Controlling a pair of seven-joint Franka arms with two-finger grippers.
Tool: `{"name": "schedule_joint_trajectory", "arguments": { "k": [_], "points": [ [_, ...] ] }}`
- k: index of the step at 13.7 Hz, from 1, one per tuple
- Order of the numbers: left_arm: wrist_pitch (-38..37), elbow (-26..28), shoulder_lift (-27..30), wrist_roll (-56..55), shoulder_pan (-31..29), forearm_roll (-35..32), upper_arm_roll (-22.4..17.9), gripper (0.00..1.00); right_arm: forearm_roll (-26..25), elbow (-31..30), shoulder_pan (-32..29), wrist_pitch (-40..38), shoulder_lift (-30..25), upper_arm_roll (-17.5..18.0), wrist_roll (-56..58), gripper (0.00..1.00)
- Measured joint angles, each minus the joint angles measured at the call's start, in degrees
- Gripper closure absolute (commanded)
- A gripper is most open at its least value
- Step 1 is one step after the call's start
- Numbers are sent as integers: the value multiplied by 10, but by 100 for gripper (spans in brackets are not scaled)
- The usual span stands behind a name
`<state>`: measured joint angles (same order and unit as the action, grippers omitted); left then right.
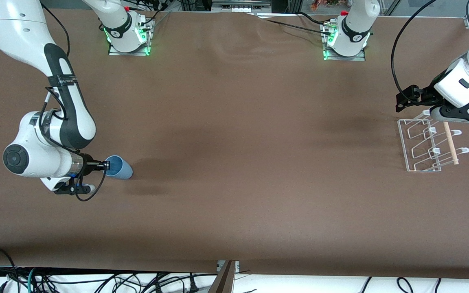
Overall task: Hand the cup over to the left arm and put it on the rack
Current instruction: 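Close the right gripper on the cup rim and lift it, then carry the cup toward the table middle while the left gripper approaches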
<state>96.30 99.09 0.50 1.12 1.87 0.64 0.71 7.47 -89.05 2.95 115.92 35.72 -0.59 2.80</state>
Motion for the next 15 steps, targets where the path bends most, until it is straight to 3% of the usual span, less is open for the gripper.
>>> {"name": "schedule_joint_trajectory", "arguments": {
  "k": [2,6,11,15],
  "points": [
    [0,0,0,0,0,0,0,0,5,12,1,0,-1,12,0,100],
    [0,0,0,0,0,0,0,0,65,29,5,0,-4,41,0,100],
    [0,0,0,0,0,0,0,0,98,57,13,0,-4,109,-9,100],
    [0,0,-2,0,0,0,0,0,159,68,39,8,1,116,-38,100]
  ]
}}
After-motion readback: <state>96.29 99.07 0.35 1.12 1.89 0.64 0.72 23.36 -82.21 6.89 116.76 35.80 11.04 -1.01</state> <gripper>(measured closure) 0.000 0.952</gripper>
